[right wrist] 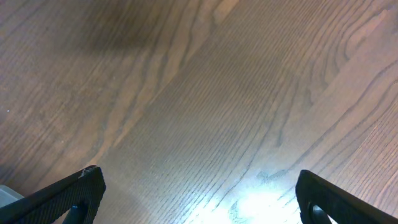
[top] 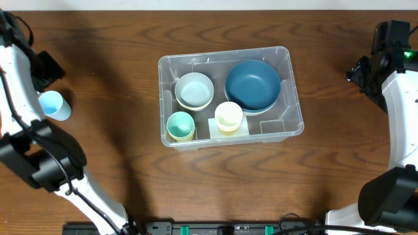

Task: Pack container
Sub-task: 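Move the left gripper to the blue cup and grasp it, then lower the blue cup into the mint cup and release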

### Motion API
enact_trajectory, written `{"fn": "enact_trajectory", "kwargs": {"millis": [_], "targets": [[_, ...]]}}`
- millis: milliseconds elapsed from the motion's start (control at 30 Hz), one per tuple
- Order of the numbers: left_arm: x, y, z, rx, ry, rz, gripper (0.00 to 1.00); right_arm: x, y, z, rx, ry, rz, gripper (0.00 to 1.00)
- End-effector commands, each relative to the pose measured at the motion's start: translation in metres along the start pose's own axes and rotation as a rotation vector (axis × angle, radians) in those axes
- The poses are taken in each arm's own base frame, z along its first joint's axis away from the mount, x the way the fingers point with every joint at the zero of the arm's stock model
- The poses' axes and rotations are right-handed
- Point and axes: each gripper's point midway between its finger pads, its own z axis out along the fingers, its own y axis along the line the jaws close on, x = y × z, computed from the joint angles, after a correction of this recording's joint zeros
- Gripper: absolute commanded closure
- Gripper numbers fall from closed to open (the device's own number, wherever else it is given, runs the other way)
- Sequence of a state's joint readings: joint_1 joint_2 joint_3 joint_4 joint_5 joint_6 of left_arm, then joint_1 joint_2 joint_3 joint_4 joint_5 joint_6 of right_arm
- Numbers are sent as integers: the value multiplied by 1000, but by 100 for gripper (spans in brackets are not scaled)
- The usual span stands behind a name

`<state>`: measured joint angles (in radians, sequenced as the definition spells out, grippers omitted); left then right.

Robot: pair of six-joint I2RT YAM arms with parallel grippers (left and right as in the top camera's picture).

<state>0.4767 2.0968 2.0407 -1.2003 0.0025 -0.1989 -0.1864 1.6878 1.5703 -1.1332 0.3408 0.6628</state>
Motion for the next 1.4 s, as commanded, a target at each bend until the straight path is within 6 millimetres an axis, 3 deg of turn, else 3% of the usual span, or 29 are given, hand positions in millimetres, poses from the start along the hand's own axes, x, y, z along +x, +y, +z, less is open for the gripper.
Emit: {"fn": "enact_trajectory", "kwargs": {"millis": [0,300,767,833,900,933,1100,1200,1300,1367], "targets": [[0,-6,16,18,28,33,44,-3,-4,0,14,-12,18,1],[0,-5,50,-11,69,66,48,-3,-4,0,15,-12,18,1],[21,-2,100,-42,194,72,48,-3,-4,0,15,-12,18,1],[22,-1,102,-42,196,72,69,-3,-4,0,15,-11,17,1],[23,-1,102,-43,199,72,90,-3,-4,0,15,-11,17,1],[23,-1,101,-43,202,72,94,-3,-4,0,15,-11,17,1],[34,-1,96,-44,249,65,94,-3,-4,0,14,-12,18,1],[38,-6,83,-41,257,39,94,-3,-4,0,15,-12,18,1],[39,-32,58,67,236,48,94,-3,-4,0,15,-12,18,1],[39,-56,30,159,198,70,94,-3,-4,0,15,-12,18,1]]}}
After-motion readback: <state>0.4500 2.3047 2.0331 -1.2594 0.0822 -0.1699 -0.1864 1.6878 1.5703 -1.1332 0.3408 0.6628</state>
